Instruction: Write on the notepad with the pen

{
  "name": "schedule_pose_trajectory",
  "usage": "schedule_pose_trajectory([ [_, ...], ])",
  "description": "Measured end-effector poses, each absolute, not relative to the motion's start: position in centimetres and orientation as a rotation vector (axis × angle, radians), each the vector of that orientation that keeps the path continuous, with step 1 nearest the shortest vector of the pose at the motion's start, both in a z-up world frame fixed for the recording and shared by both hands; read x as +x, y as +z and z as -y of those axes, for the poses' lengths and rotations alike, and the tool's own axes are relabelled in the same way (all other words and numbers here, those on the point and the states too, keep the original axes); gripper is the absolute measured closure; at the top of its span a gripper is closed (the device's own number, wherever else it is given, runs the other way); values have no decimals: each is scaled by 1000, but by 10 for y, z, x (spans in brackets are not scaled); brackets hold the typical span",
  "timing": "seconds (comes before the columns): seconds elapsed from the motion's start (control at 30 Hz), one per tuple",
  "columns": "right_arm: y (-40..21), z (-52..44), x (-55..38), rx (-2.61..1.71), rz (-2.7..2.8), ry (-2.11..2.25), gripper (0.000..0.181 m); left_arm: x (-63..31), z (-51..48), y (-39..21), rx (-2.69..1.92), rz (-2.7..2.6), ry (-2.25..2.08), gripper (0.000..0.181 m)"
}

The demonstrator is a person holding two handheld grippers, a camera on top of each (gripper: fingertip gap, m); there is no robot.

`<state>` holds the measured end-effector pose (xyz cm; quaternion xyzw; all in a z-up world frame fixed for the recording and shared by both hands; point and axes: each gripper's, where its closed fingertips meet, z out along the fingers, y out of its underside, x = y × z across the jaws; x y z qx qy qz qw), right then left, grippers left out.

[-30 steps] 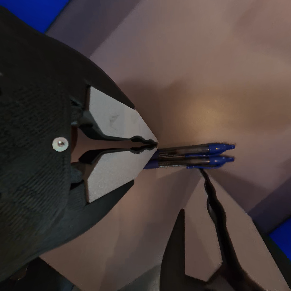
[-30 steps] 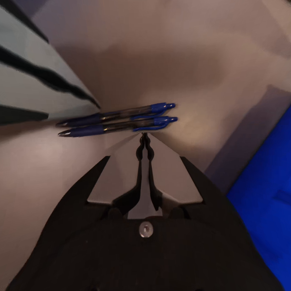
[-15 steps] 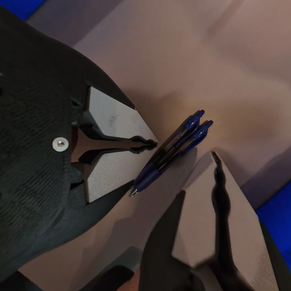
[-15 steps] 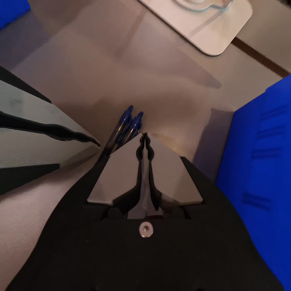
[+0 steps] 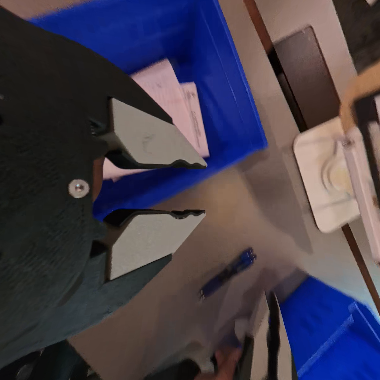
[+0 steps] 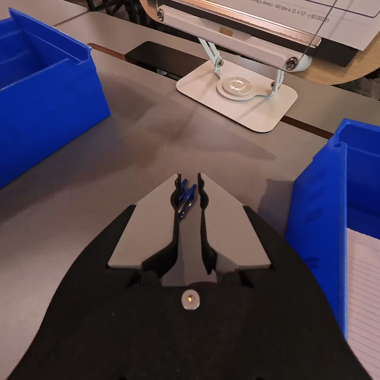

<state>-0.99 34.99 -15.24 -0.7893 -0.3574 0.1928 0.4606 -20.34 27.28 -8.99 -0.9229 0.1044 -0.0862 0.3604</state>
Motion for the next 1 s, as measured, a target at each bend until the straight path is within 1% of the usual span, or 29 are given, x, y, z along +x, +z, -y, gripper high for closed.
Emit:
schedule_pose_trajectory([
  [0.07,-153,-348,-12,-1937,897,463,169,-254,-266,-113,-2462,-163,-162,144],
  [0.13,-153,-346,-16,-1924,915,460,169,-289,-256,-145,-2547,-60,-189,143],
  [0.23,-151,-342,-21,-1895,942,453,169,-316,-246,-185,-2638,49,-251,142],
  [0.3,-151,-340,-22,-1883,958,435,169,-327,-247,-197,-2640,70,-242,142],
  [0.47,-156,-341,-24,-1879,984,403,169,-340,-247,-211,-2694,64,-206,128],
  [0.6,-159,-342,-24,-1891,992,398,169,-345,-243,-227,-2774,33,-140,128],
  [0.63,-160,-342,-24,-1890,993,395,169,-346,-244,-228,-2775,34,-126,130],
  [0.73,-159,-341,-24,-1888,996,398,169,-341,-244,-228,-2777,37,-168,122],
  [0.77,-158,-340,-24,-1884,996,399,170,-338,-242,-227,-2782,27,-187,121],
  [0.83,-157,-339,-26,-1879,1002,399,170,-329,-236,-226,-2807,8,-254,123],
  [0.9,-157,-338,-26,-1874,1008,394,170,-321,-230,-224,-2826,-3,-324,117],
  [1.0,-155,-337,-27,-1865,1015,386,169,-314,-225,-221,-2814,18,-424,112],
])
